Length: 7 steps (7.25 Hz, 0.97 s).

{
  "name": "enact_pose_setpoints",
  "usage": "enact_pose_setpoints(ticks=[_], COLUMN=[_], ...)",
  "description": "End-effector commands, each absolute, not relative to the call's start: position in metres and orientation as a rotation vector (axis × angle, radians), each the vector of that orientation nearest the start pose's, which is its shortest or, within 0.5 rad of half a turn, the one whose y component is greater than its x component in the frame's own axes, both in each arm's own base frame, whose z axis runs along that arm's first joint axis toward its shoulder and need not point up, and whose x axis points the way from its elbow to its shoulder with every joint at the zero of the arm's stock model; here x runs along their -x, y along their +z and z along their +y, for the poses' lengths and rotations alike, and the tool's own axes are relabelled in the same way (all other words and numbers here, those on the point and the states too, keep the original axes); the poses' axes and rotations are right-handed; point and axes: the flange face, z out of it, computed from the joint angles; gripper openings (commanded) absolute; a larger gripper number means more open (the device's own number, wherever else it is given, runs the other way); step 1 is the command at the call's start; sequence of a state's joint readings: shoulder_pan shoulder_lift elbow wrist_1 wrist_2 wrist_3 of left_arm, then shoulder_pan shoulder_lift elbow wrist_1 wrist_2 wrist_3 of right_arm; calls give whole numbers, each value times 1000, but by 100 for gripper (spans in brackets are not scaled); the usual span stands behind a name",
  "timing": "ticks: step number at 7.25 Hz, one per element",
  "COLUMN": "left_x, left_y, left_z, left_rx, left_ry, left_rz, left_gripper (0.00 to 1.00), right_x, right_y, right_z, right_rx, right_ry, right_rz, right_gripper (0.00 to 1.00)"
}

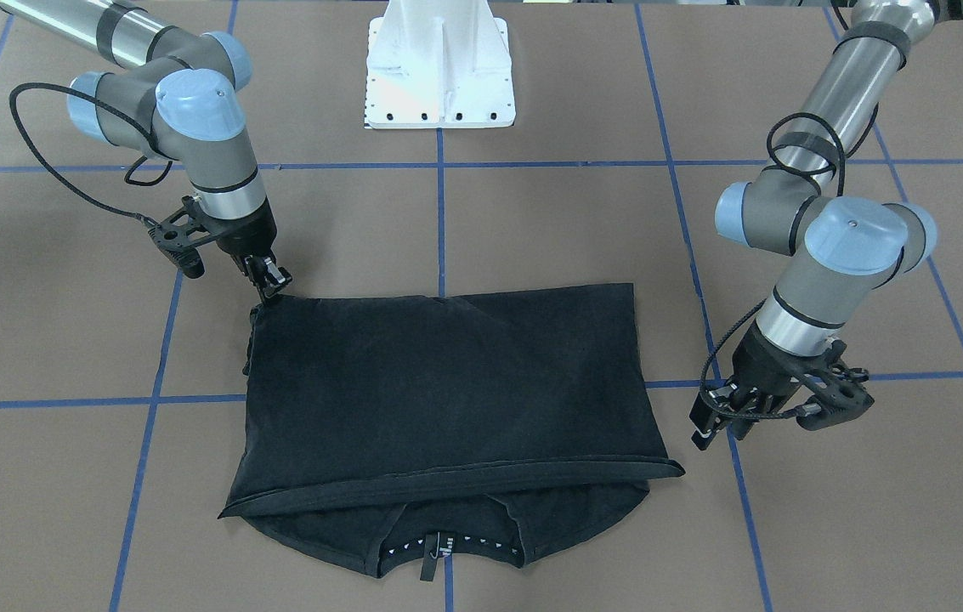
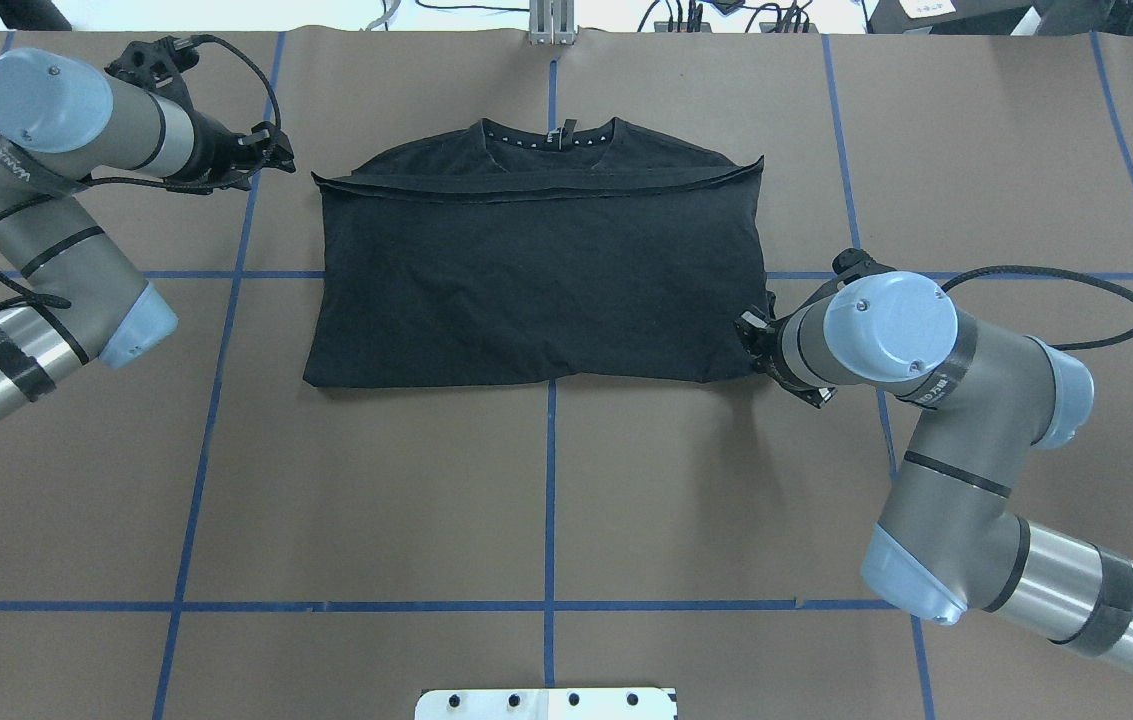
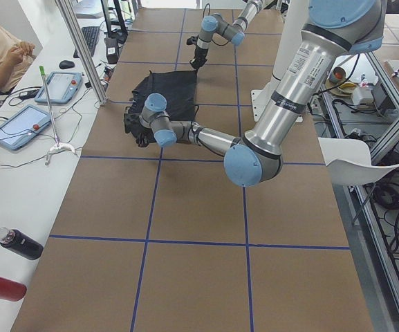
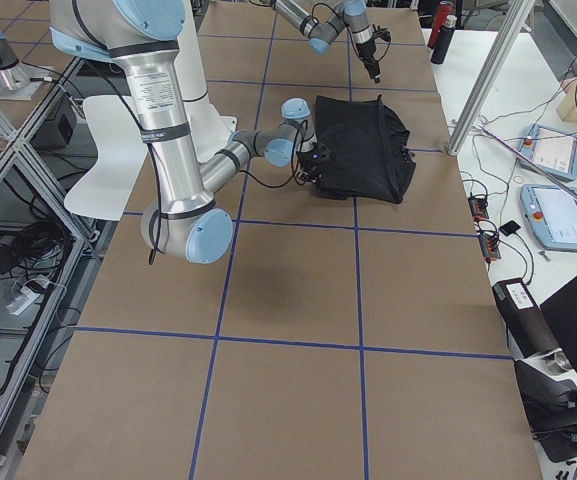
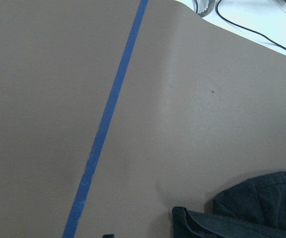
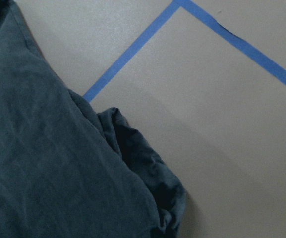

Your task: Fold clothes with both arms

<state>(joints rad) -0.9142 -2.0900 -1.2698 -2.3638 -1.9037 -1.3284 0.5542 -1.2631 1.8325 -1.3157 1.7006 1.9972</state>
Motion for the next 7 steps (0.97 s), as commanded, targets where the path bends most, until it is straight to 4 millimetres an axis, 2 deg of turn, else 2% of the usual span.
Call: enact_pose_setpoints(ticks=[1,2,3,4,5,7], left_x=[-364,-363,-362,-362,-362,-362], left_y=[412,407,405,404,400,392], left_z=[-636,-636,-635,-635,-634,-632], left_rx=[-294,-300,-301,-301,-304,-306], left_ry=[-441,-441,-440,-440,-437,-428], left_rz=[1014,1021,1026,1027,1033,1046], left_gripper=[68,68,68,68,68,68], right_x=[401,386,383,380,387,418], right_y=[343,336,335,335,324,316], right_z=[-383,-363,-325,-279,-246,-168], right_rx=[136,164,261,382,473,602], right_ry=[833,826,768,664,578,460], right_rz=[-897,-908,-904,-881,-875,-814], right_gripper=[0,0,0,0,0,2])
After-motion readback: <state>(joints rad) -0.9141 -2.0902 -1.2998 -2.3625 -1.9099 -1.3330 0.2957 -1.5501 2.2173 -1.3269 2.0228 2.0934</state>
